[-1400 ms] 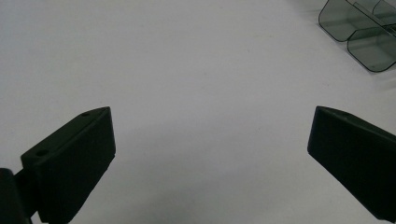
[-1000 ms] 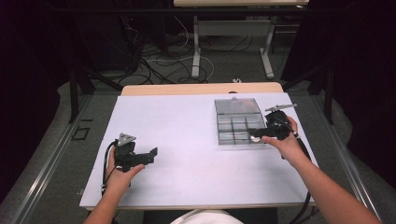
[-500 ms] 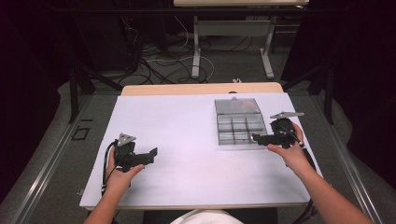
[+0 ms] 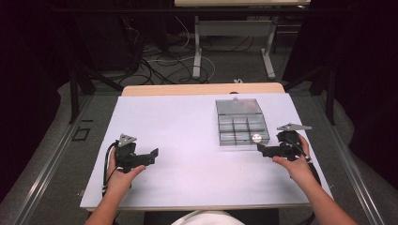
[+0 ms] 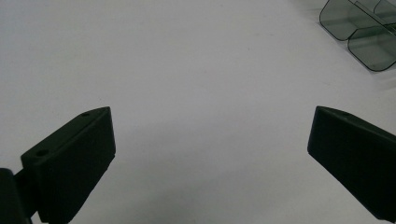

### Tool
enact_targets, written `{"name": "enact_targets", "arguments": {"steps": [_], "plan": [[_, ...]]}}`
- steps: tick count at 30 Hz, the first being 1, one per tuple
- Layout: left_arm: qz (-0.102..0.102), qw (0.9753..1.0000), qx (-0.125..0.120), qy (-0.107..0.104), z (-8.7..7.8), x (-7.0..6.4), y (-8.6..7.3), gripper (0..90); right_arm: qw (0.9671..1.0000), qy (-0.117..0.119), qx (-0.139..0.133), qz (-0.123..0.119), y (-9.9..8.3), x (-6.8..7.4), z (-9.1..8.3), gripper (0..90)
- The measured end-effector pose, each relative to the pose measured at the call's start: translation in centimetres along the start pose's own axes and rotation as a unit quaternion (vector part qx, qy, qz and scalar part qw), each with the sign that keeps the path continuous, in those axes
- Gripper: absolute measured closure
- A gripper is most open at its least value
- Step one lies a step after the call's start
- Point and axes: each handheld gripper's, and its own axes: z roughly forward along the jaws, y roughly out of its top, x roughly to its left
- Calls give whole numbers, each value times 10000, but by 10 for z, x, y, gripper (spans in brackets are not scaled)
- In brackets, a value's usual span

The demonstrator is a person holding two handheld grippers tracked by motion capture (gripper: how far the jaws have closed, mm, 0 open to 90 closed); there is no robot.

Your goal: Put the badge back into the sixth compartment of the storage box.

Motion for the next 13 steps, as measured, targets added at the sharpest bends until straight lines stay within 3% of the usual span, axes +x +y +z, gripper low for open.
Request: {"name": "enact_targets", "arguments": {"steps": [13], "plan": [[-26, 10000, 22, 12, 1, 0, 0, 12, 9998, -133, 75, 116, -27, -10, 1, 0]]}}
